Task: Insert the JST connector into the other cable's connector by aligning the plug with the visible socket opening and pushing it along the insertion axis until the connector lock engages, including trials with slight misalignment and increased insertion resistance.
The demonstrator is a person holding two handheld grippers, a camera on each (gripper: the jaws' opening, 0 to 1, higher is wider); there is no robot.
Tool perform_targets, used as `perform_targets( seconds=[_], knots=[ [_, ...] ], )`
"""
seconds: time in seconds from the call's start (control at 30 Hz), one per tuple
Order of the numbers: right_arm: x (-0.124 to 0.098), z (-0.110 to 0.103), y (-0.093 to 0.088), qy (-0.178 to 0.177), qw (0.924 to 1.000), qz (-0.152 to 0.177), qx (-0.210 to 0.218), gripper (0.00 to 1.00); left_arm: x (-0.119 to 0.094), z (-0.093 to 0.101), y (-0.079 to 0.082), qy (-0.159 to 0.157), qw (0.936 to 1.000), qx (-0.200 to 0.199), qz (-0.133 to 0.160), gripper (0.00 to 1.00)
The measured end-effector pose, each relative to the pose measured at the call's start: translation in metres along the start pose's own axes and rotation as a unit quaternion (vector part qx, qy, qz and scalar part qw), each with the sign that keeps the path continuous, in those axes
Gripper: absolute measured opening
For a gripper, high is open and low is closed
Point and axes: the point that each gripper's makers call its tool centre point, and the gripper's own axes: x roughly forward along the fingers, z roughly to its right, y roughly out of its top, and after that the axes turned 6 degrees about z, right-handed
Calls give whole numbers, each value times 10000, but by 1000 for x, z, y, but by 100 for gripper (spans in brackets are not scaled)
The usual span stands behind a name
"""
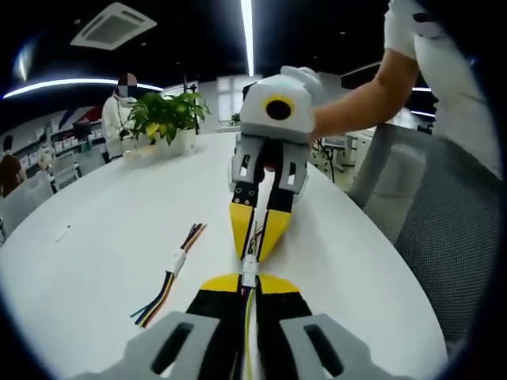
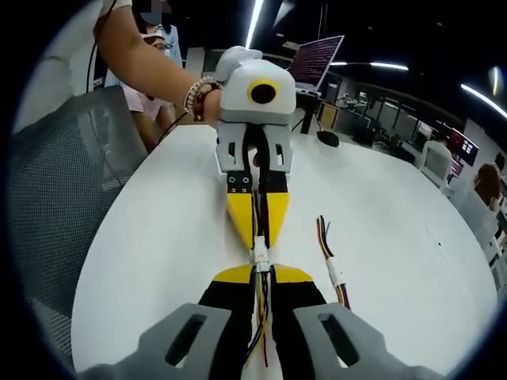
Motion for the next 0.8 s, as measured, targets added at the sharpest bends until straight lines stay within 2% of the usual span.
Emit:
perform_targets(
  seconds=[0.8],
  knots=[
    [1, 1, 1, -39, 10000, 13, 75, 3, 2, -1, 1, -2, 10000, 35, 4, 0]
  ],
)
